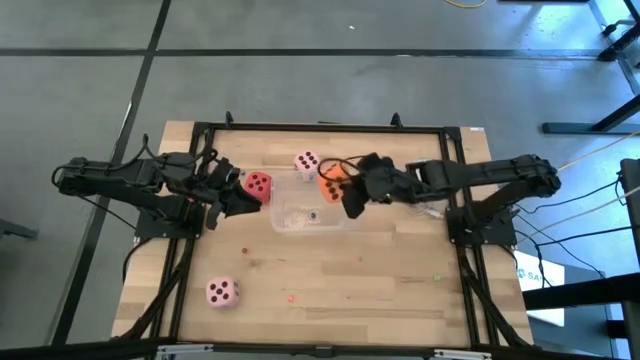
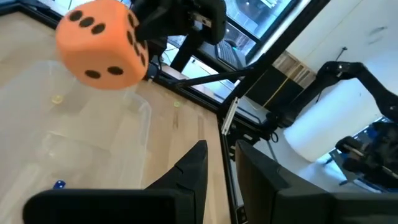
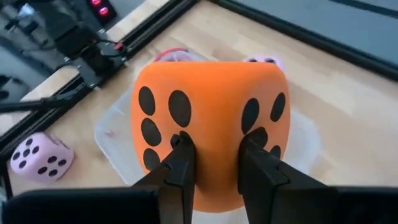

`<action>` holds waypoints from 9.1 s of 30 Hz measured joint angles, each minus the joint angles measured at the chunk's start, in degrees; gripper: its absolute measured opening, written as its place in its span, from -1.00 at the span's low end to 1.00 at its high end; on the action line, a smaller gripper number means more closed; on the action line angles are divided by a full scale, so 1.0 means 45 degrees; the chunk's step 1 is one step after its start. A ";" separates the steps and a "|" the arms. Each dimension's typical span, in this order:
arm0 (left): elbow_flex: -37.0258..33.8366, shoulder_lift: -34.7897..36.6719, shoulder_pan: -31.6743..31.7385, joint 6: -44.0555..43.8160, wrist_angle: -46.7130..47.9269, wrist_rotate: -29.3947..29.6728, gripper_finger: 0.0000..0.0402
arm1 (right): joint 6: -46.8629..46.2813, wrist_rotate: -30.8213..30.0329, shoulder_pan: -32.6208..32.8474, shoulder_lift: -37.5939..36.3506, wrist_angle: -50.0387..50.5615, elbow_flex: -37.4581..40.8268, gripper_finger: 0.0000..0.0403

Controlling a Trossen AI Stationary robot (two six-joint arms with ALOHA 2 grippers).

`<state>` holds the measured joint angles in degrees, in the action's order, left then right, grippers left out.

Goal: Pick & Place Dice
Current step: Put the large orange dice into the transparent bin, then put the small green dice into the transparent bin

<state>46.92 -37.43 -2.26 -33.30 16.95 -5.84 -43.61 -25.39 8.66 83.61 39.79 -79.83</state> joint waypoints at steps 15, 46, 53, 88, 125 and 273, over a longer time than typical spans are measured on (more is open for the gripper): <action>0.0000 -0.0024 -0.0356 0.0588 0.0283 0.0369 -0.62 | 0.2746 0.2454 -0.1188 0.3065 -0.0186 0.0000 -0.59; 0.0000 -0.0073 -0.0361 0.0783 0.0670 0.0871 -0.62 | 0.3854 0.3768 -0.1674 0.3201 -0.0660 0.0005 -0.02; 0.0000 -0.0073 -0.0361 0.0586 0.0674 0.0869 -0.62 | 0.3938 0.3926 -0.1669 0.3196 -0.0660 0.0005 0.27; 0.0000 0.0748 -0.0361 0.2561 0.0707 0.1674 -0.62 | -0.0857 0.1171 0.2257 0.1401 0.9302 -0.3621 -0.11; 0.0000 0.0699 0.0465 0.2886 0.0971 0.1624 -0.62 | -1.7265 0.6285 0.8213 0.0802 0.6938 0.3706 0.16; 0.1196 -0.3069 0.0332 0.8298 -0.4188 0.2637 -0.42 | -0.3297 -0.0745 0.2309 -0.2036 -0.1934 0.0117 -0.76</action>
<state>52.30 -51.24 -0.77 4.04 -1.90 6.02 -58.45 -28.74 19.05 74.45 31.08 -79.31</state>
